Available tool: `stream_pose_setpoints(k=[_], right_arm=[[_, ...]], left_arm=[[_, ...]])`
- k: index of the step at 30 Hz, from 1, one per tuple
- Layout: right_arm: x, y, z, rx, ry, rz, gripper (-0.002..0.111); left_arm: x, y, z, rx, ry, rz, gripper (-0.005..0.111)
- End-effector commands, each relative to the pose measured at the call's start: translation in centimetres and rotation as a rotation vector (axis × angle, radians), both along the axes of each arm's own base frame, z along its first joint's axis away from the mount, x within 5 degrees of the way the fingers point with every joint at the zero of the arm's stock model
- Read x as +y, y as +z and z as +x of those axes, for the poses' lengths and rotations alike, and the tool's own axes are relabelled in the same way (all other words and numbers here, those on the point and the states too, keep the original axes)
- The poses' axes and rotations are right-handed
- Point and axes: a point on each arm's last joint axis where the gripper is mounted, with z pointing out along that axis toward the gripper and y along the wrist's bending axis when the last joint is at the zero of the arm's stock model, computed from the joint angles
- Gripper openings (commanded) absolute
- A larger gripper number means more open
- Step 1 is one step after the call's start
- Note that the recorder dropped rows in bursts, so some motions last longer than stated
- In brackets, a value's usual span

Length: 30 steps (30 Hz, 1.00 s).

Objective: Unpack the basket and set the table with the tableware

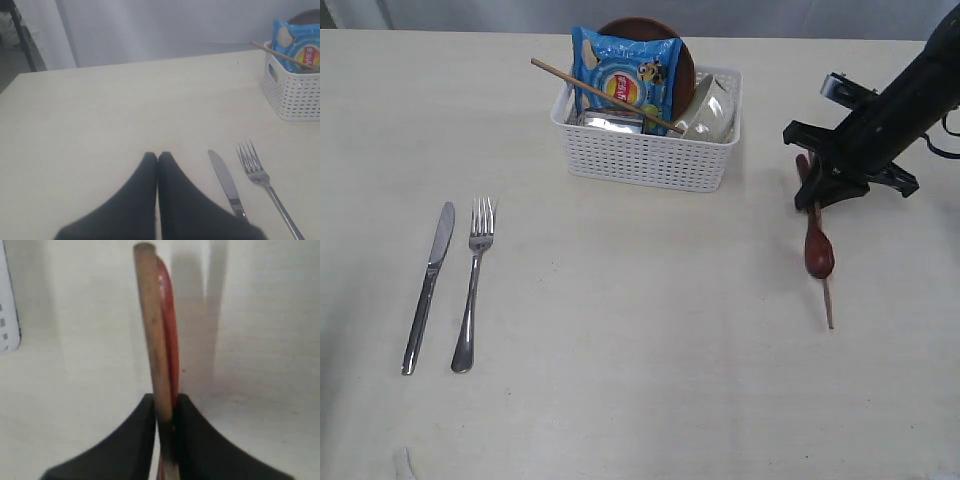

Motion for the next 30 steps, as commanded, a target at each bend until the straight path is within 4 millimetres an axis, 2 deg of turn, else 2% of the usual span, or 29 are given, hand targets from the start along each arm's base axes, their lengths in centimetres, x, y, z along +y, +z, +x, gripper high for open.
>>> stream_pose_setpoints(k=[1,3,7,13,18,21,25,30], right_arm=[[-0.2,0.0,0.6,-0.023,0.011,-0.018,0.041],[-0.2,0.6,0.9,-0.024,0.021,-0.010,0.046],[-0.5,2.9,1.7,-0.057,0.076,-0.034,0.042],[-0.4,8.8,3.0,-0.203,0.130,-0.029,0.040],[2.7,13.4,2.9,-0.424,0.273,0.124,0.040],[4.7,14.5,2.8,-0.482,0.287,0.144,0.040],[7.2,14.9,2.7,-0.481,0.248,0.139,0.036],[9.5,15.8,3.3,-0.567,0.234,-0.020,0.034]], left_arm=[[0.0,-0.1,0.0,0.000,-0.005,-0.004,0.000],[0.0,-0.1,0.0,0.000,-0.005,-0.004,0.000],[0.0,-0.1,0.0,0.000,-0.005,-0.004,0.000],[0.0,-0.1,0.0,0.000,-0.005,-0.004,0.000],[0.0,-0.1,0.0,0.000,-0.005,-0.004,0.000],[0.0,-0.1,0.0,0.000,-0.005,-0.004,0.000],[0.0,-0.1,0.0,0.000,-0.005,-0.004,0.000],[0.0,-0.1,0.0,0.000,-0.005,-0.004,0.000]])
